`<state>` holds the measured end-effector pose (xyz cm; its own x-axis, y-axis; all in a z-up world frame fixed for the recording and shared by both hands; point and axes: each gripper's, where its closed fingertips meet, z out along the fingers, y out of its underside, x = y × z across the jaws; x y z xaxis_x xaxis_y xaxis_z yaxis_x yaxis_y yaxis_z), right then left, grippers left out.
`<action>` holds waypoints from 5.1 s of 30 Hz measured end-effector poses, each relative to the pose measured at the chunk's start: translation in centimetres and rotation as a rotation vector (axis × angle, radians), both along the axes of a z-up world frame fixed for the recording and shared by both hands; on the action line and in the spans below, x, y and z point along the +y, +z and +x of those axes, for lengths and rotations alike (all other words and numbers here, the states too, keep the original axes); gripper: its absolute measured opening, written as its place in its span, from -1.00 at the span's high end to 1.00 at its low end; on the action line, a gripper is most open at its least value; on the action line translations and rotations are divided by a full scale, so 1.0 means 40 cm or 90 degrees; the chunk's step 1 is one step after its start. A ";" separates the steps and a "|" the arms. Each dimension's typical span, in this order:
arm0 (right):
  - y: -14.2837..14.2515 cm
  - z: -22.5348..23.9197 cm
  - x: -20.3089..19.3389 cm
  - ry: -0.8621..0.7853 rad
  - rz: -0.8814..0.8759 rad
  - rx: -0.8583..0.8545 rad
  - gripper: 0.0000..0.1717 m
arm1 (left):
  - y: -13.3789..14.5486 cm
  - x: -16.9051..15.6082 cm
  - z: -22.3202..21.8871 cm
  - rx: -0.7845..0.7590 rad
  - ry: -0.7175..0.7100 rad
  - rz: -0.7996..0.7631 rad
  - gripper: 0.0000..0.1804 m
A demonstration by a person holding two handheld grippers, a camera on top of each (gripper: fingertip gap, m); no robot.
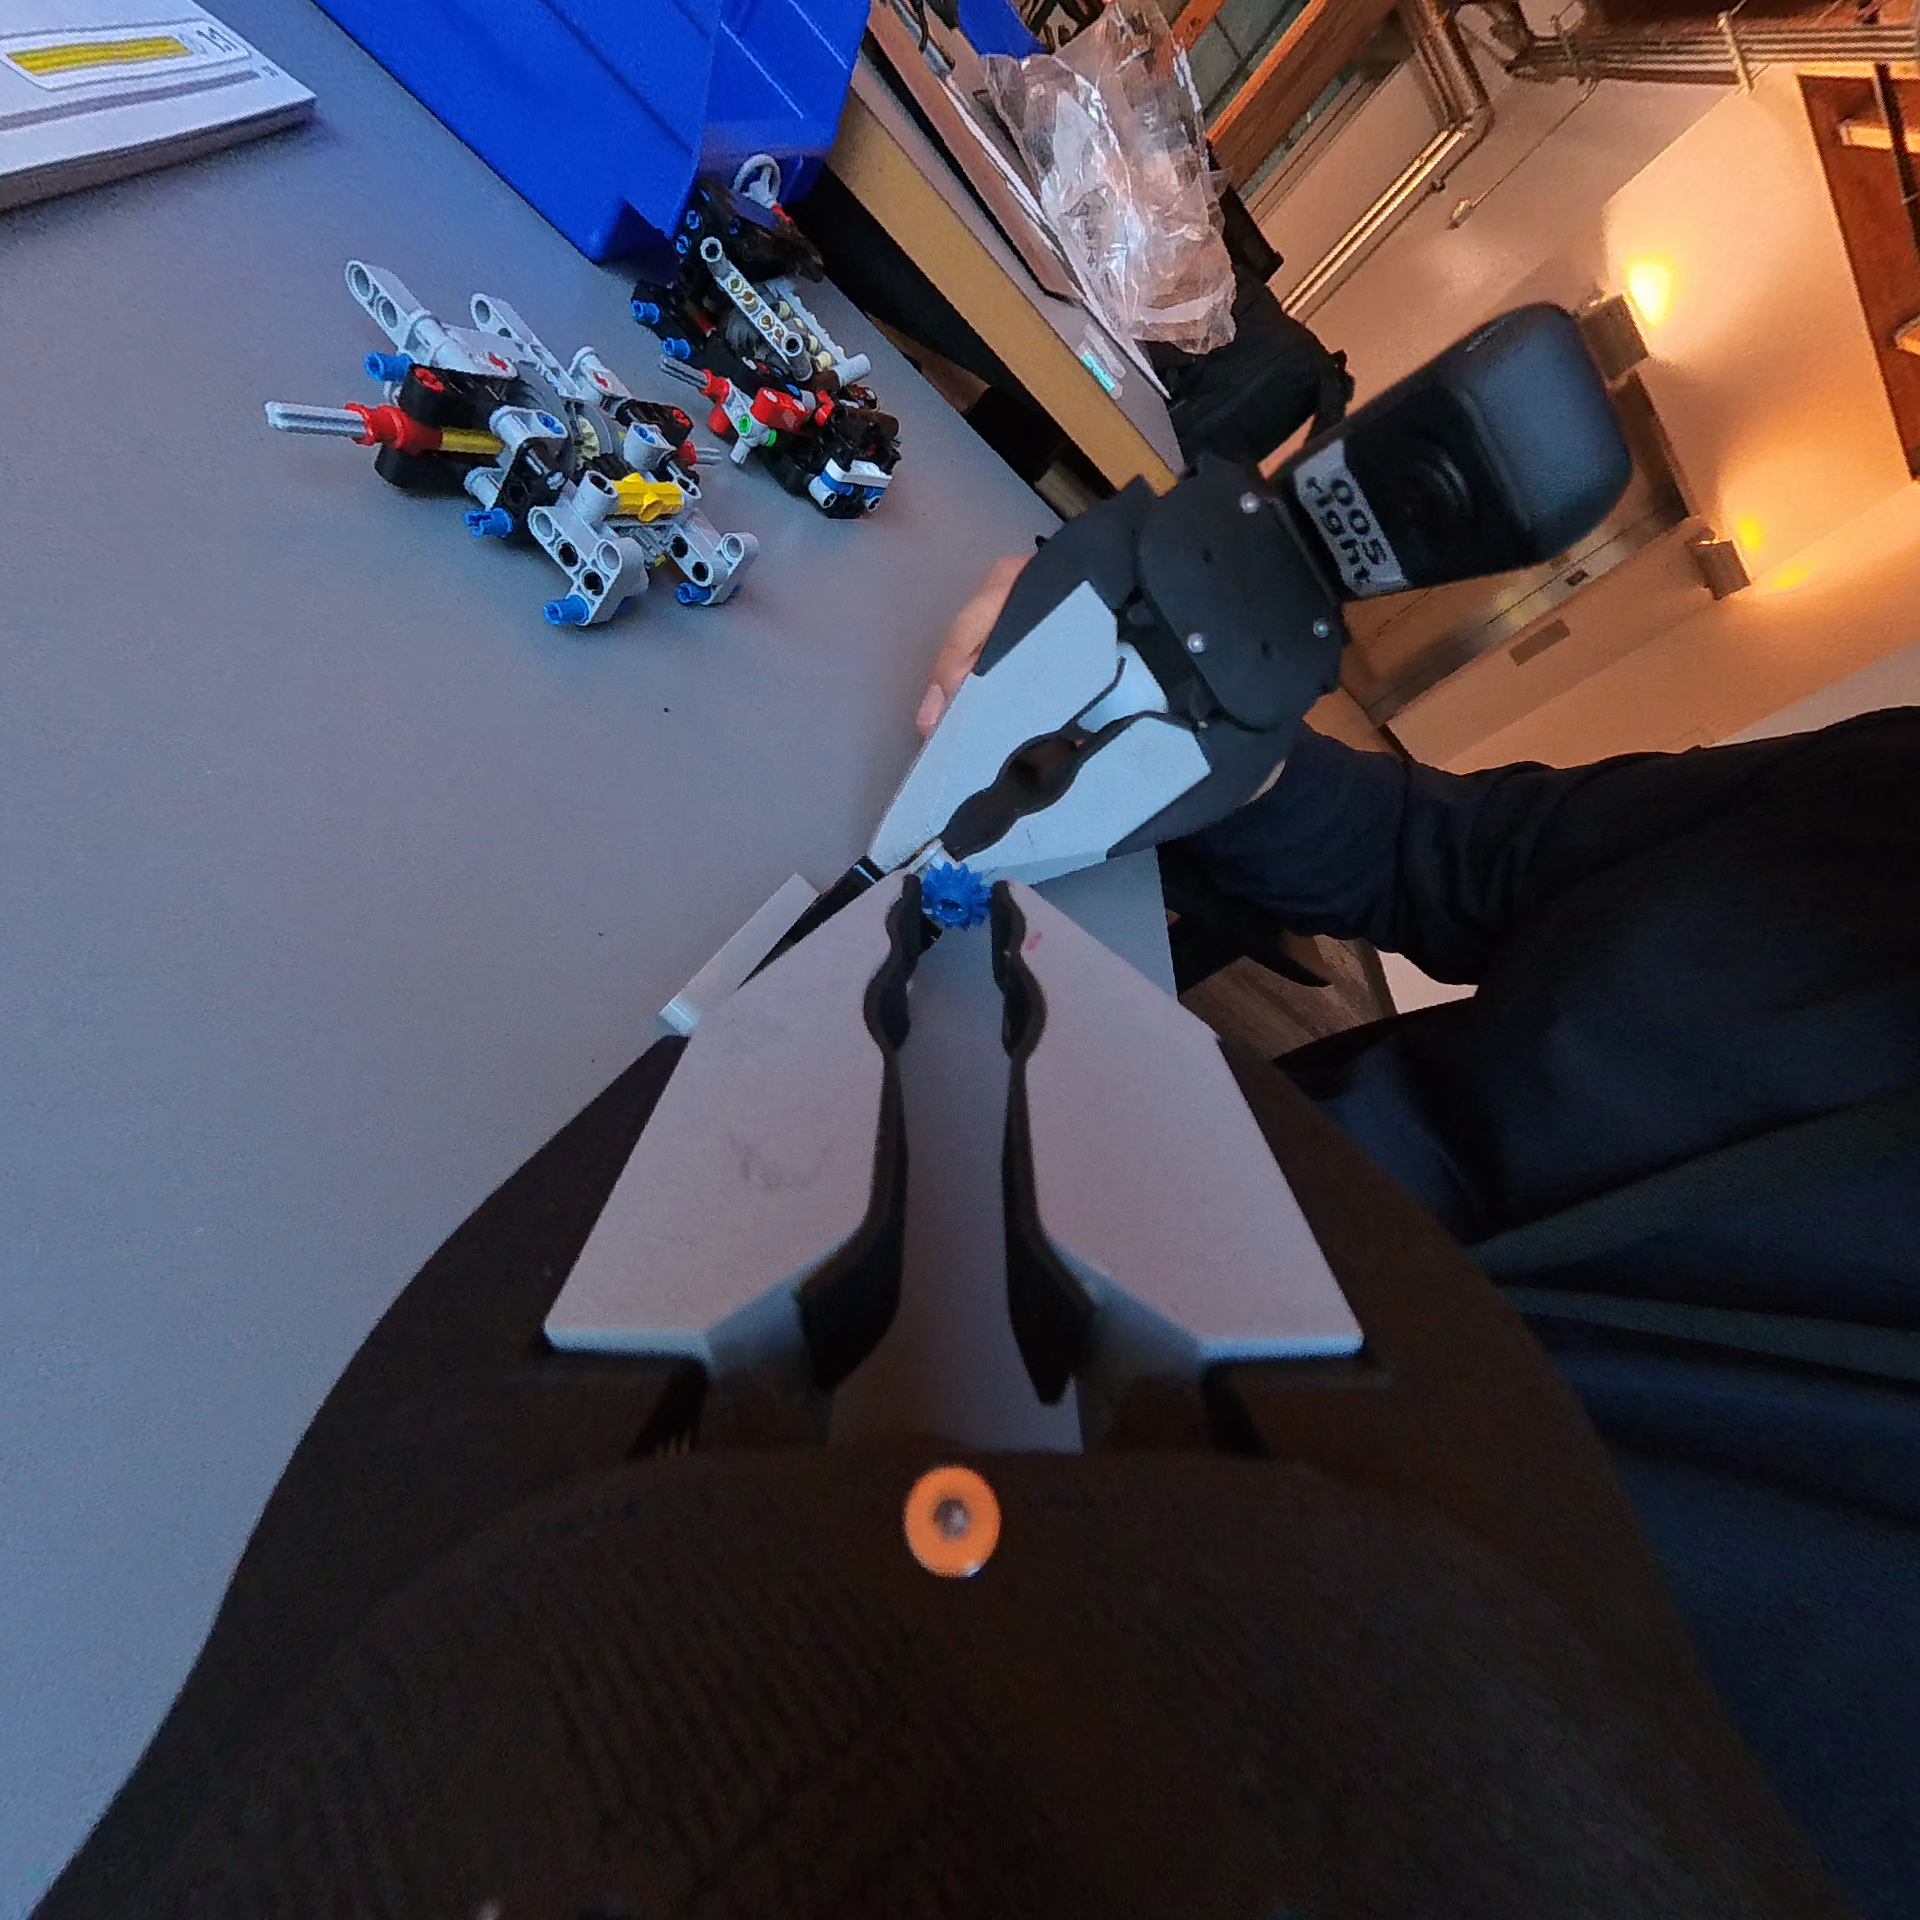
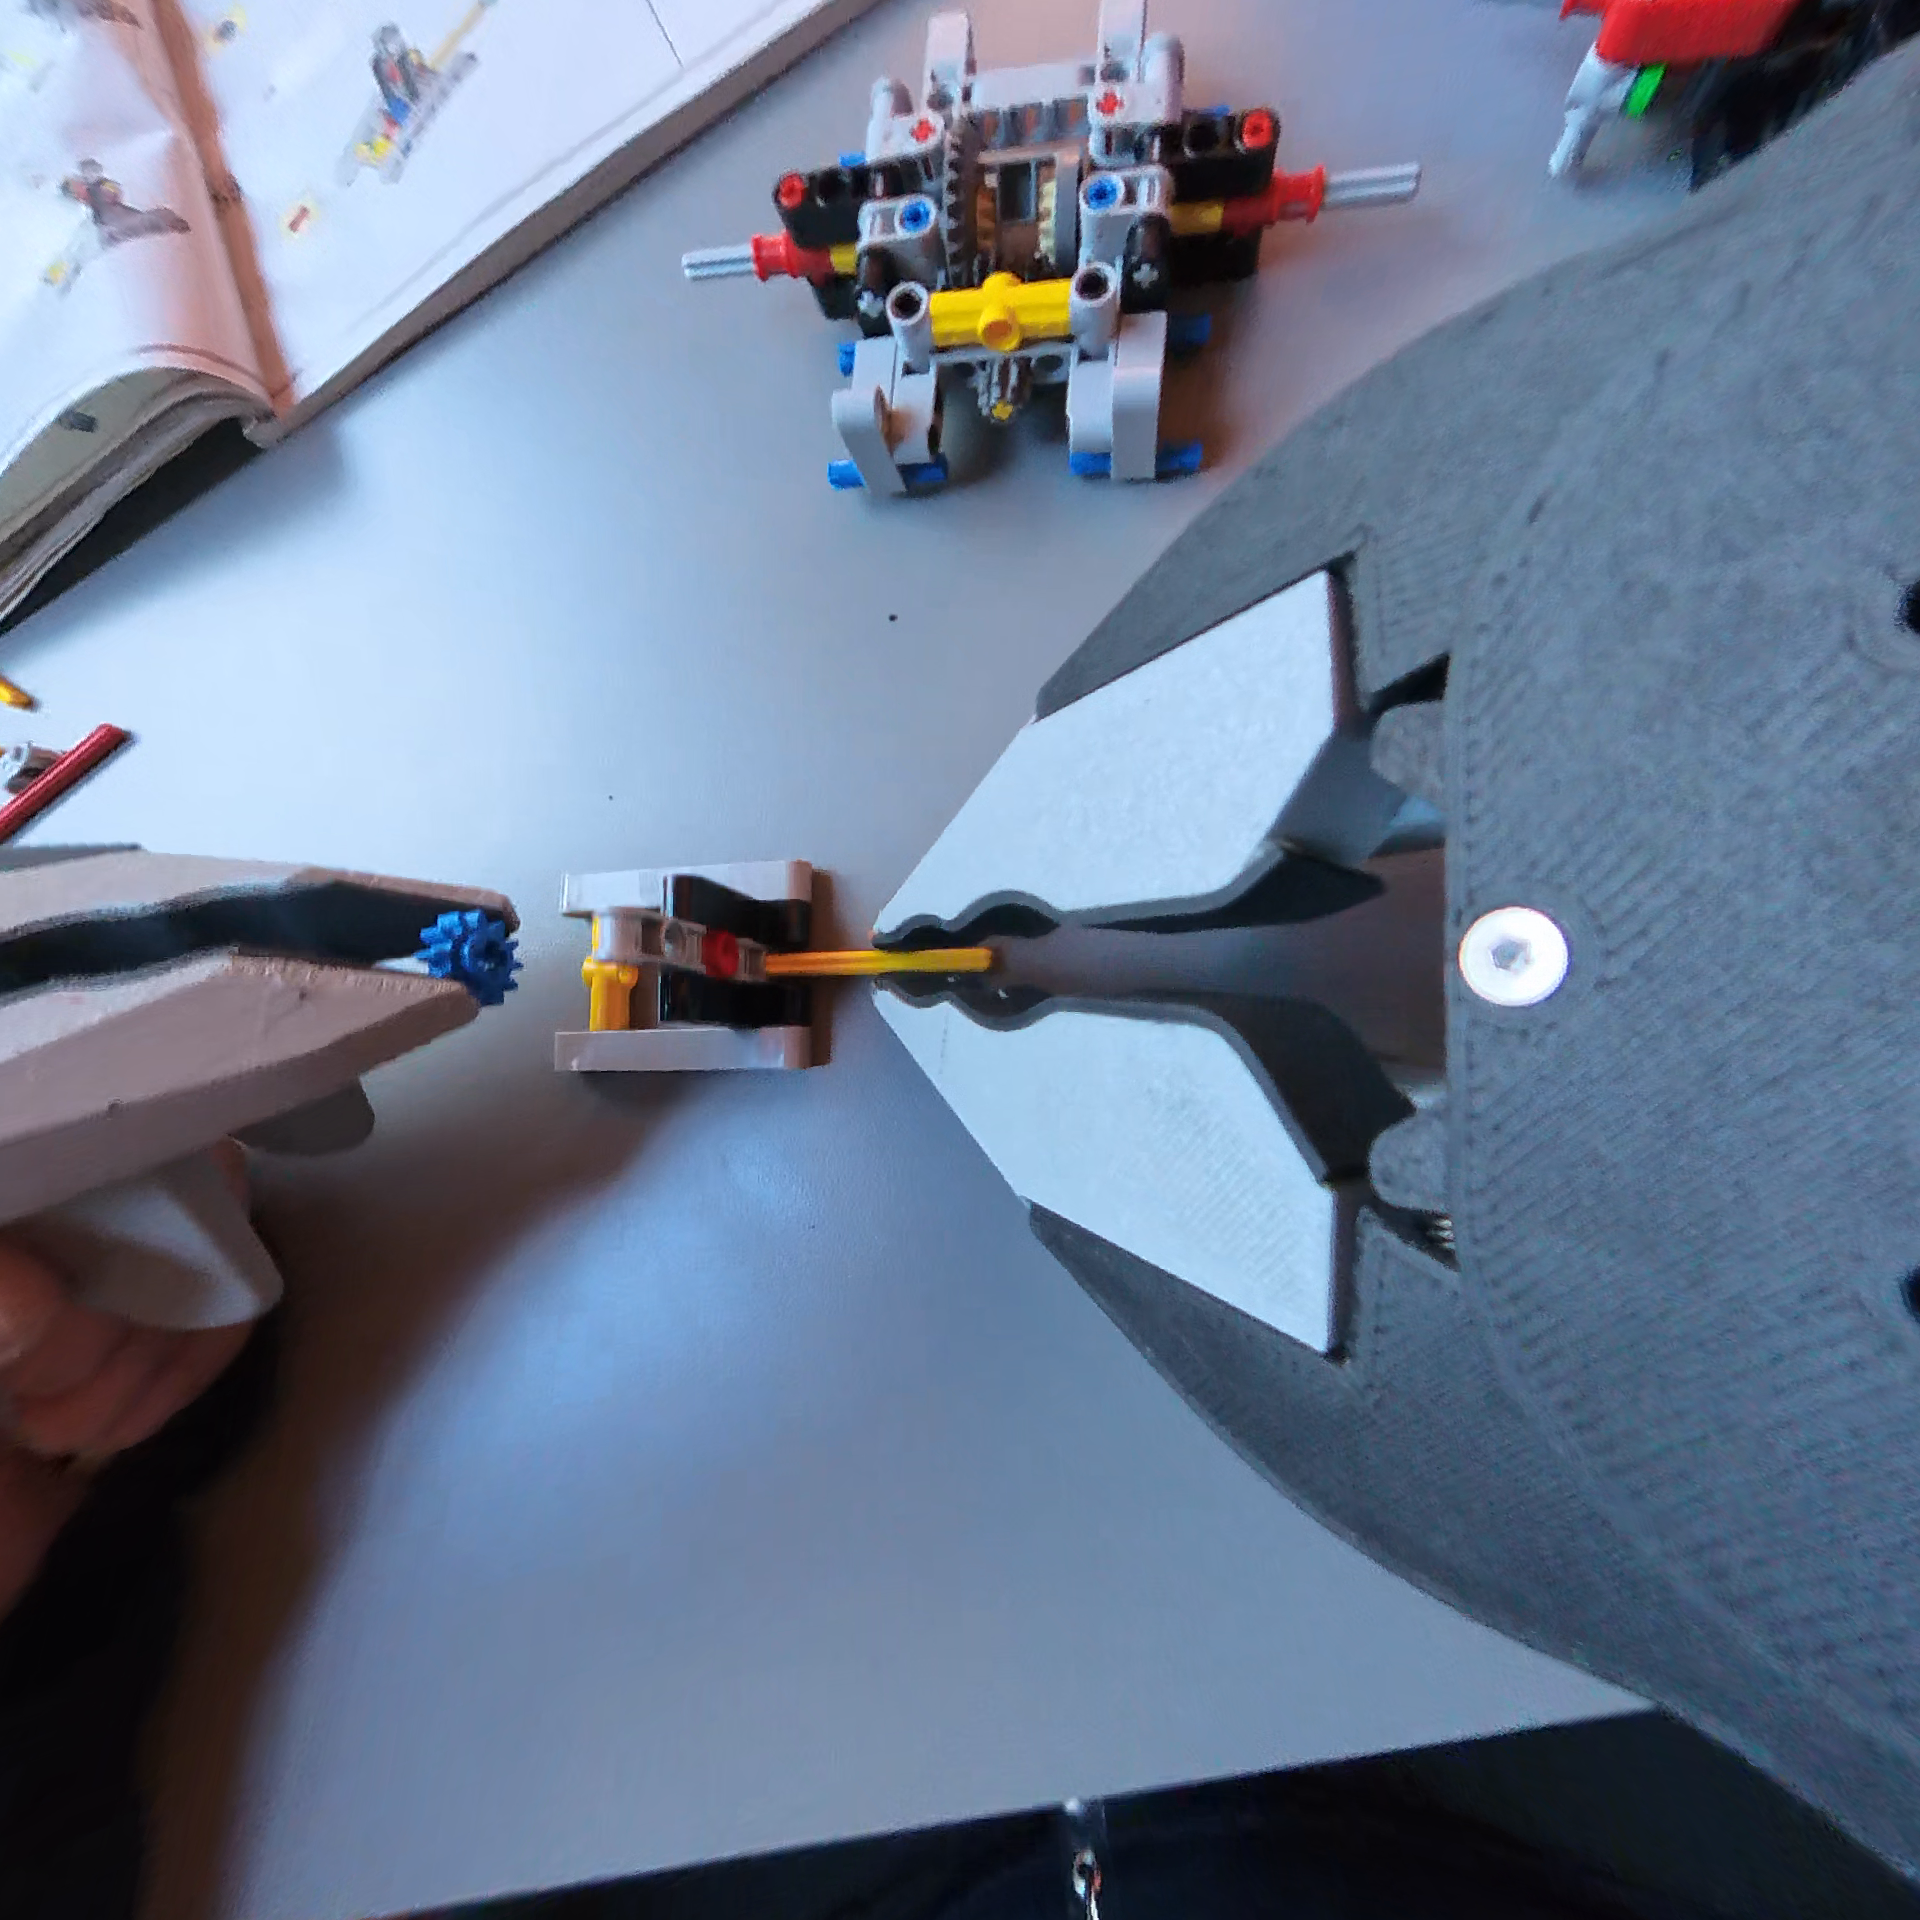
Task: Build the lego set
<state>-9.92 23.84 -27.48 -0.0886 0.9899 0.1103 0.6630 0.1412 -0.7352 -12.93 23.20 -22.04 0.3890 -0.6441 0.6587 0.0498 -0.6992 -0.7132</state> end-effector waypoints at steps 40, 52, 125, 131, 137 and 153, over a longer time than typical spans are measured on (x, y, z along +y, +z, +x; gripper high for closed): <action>0.000 -0.002 0.001 0.079 0.056 0.005 1.00 | -0.109 0.005 0.000 0.203 0.041 -0.060 0.88; 0.001 -0.002 0.001 0.107 0.047 0.008 1.00 | -0.105 0.003 -0.009 0.191 0.067 -0.063 0.88; 0.104 -0.056 -0.140 0.234 -0.096 0.151 0.88 | -0.010 -0.118 0.034 0.695 -0.243 0.647 0.89; 0.126 -0.051 -0.139 0.230 -0.165 0.170 0.88 | 0.000 -0.101 0.045 0.747 -0.101 0.767 0.83; 0.147 -0.051 -0.127 0.209 -0.242 0.190 0.89 | -0.002 -0.103 0.057 0.731 -0.038 0.791 0.83; 0.153 -0.056 -0.122 0.196 -0.313 0.184 0.89 | 0.007 -0.085 0.059 0.710 0.012 0.798 0.88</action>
<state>-12.18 18.96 -21.37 -0.4115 0.8647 -0.2882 0.4116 -0.1058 -0.9052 -10.58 19.80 -21.74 0.2934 -0.5122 -0.8072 -0.8288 0.2844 -0.4818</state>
